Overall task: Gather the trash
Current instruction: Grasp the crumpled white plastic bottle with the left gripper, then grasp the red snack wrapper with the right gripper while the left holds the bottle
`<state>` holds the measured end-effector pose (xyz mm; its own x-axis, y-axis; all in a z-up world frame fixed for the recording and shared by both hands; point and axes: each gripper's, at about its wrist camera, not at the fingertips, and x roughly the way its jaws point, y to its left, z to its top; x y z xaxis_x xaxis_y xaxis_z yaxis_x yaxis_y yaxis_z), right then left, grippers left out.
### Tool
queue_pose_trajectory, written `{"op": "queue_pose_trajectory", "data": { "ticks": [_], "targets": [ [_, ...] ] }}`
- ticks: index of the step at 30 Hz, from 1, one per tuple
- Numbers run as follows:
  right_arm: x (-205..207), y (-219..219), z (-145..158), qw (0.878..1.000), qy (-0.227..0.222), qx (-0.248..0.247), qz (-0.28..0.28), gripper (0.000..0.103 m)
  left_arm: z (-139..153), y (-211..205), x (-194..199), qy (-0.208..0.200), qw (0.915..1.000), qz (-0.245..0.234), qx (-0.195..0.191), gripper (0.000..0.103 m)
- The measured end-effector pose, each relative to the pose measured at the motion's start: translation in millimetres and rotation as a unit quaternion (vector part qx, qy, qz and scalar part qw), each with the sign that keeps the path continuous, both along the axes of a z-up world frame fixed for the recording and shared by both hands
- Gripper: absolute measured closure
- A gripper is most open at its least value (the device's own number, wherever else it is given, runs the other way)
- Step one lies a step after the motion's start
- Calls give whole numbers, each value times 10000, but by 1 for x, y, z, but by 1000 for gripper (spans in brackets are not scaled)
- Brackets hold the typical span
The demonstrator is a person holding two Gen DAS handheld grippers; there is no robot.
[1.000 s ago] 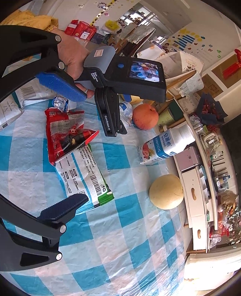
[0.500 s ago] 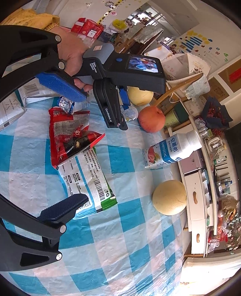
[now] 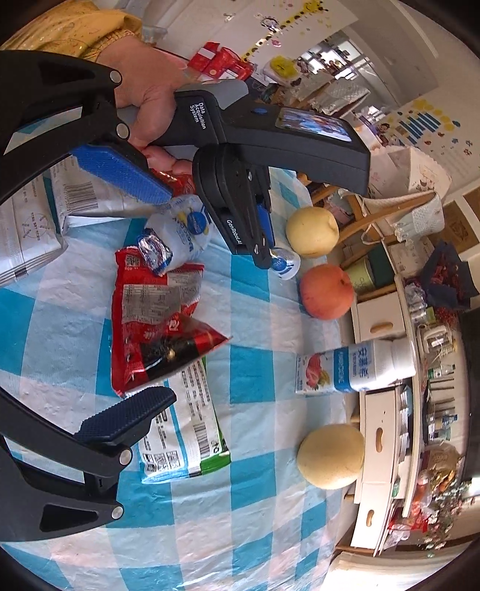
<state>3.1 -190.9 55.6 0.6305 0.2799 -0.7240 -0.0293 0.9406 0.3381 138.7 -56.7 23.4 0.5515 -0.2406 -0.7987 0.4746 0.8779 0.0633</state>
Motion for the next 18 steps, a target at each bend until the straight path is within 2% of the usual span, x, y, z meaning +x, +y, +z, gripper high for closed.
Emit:
{"op": "queue_pose_trajectory", "data": {
  "ticks": [4,7,15,17,18],
  "targets": [
    [0,-1,-2,9995,25,-297,-99,5,8,16,-4,9,9996,130,-234,86],
    [-1,-16,-6,9993,74,-196,-311,5,15,32,-12,22,9987,248,-445,90],
    [0,-46,-15,9968,269,48,-745,7,34,68,-48,-34,9924,433,-1152,90],
    [1,-45,-15,9973,227,-44,-702,18,38,76,-57,-21,9895,469,-1366,90],
    [2,-42,-15,9976,236,-93,-643,30,41,79,-62,-23,9883,486,-1446,90]
  ]
}}
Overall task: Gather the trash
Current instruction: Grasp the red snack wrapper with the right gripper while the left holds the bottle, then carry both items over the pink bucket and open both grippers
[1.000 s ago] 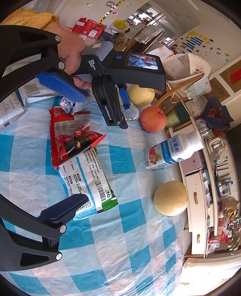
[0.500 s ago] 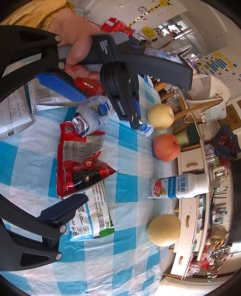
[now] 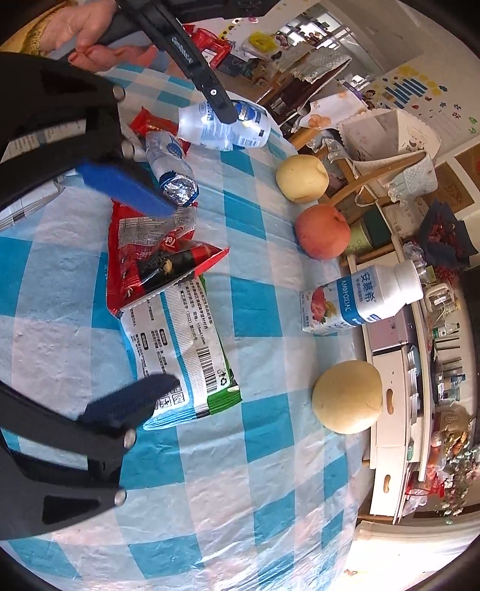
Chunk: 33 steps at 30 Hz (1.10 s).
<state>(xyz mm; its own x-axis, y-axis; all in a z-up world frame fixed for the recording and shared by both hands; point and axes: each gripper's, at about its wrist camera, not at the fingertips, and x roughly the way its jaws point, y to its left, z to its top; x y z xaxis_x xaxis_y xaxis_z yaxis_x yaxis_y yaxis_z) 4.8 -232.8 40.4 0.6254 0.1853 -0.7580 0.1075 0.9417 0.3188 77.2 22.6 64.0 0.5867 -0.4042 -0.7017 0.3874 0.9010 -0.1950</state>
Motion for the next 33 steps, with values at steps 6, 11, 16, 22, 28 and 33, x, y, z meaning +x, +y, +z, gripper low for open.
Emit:
{"op": "queue_pose_trajectory", "data": {
  "ticks": [6,11,16,22,28,33],
  "targets": [
    [7,22,-5,9986,-61,-382,350,40,6,24,-32,73,9984,184,-531,90],
    [8,45,-8,9946,-169,-771,679,50,-1,53,-52,237,9937,509,-970,90],
    [4,63,-13,9900,-269,-1144,776,70,-3,86,-69,242,9855,1002,-1351,90],
    [-7,69,-11,9886,-451,-1318,575,77,0,115,-78,126,9826,1082,-1507,90],
    [-24,69,-5,9853,-649,-1562,241,82,-3,129,-79,93,9818,986,-1623,90],
    [-35,71,2,9812,-750,-1777,-40,85,-3,142,-78,42,9806,931,-1722,90]
  ]
}}
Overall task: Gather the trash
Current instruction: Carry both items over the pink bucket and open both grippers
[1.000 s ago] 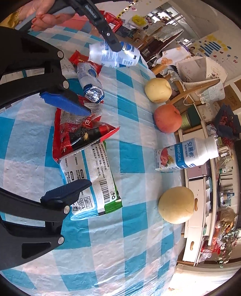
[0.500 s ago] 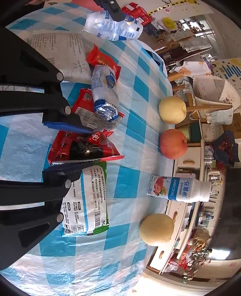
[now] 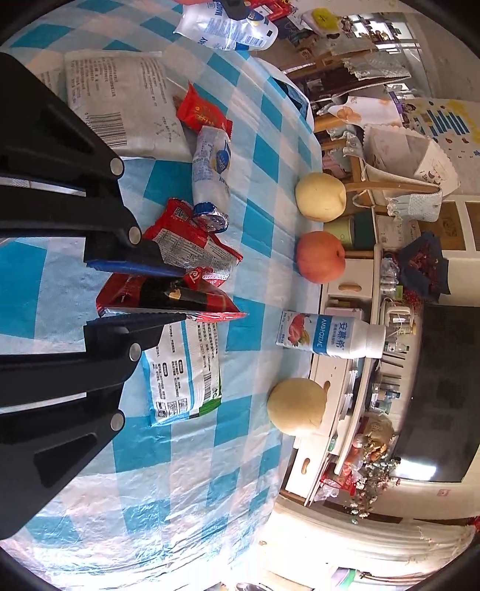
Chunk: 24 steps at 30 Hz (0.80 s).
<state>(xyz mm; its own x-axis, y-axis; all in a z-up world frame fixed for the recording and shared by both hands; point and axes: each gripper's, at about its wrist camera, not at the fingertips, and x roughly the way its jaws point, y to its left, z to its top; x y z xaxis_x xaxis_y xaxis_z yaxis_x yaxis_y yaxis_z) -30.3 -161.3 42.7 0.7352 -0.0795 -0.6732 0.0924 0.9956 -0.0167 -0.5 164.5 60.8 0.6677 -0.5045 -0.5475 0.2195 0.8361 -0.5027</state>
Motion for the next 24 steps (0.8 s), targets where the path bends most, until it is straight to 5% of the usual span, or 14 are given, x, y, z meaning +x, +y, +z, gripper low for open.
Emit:
{"op": "queue_pose_trajectory", "data": {
  "ticks": [14,24],
  "targets": [
    [-24,9,35,9976,-471,-229,-456,86,5,50,6,-148,9991,233,-329,90],
    [-37,44,68,9973,-722,147,-76,86,14,75,3,-302,9974,369,-532,90]
  ]
}}
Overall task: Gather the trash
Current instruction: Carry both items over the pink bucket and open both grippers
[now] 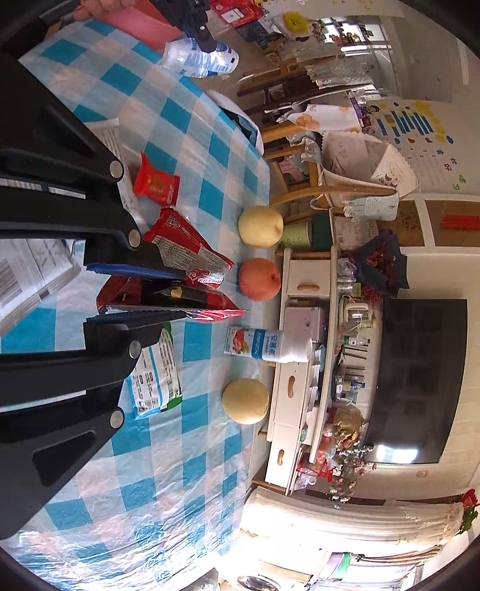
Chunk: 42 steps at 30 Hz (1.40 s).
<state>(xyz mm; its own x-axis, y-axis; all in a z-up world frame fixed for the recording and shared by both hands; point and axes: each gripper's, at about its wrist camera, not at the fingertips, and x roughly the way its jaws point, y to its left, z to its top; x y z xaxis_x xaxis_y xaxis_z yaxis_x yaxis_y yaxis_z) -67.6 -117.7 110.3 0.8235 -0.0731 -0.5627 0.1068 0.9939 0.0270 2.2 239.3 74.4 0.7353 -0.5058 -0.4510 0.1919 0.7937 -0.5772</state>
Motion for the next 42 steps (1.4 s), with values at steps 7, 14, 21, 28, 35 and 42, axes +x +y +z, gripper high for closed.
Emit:
{"op": "queue_pose_trajectory", "data": {
  "ticks": [7,14,21,28,35,42],
  "targets": [
    [-1,54,23,9978,-152,76,636,86,13,39,-8,-214,9989,385,-184,90],
    [7,126,35,9896,-181,155,1417,86,22,81,-19,-270,9948,941,-262,90],
    [18,214,49,9712,-157,312,2357,86,30,127,-35,-322,9867,1564,-310,90],
    [20,315,53,9434,-119,181,3309,86,28,174,-54,-160,9750,2167,-474,90],
    [28,386,26,9241,322,135,3804,83,11,209,-54,426,9549,2929,-219,73],
    [16,394,10,9248,412,184,3778,26,20,213,-54,406,9356,3490,342,20]
  ]
}}
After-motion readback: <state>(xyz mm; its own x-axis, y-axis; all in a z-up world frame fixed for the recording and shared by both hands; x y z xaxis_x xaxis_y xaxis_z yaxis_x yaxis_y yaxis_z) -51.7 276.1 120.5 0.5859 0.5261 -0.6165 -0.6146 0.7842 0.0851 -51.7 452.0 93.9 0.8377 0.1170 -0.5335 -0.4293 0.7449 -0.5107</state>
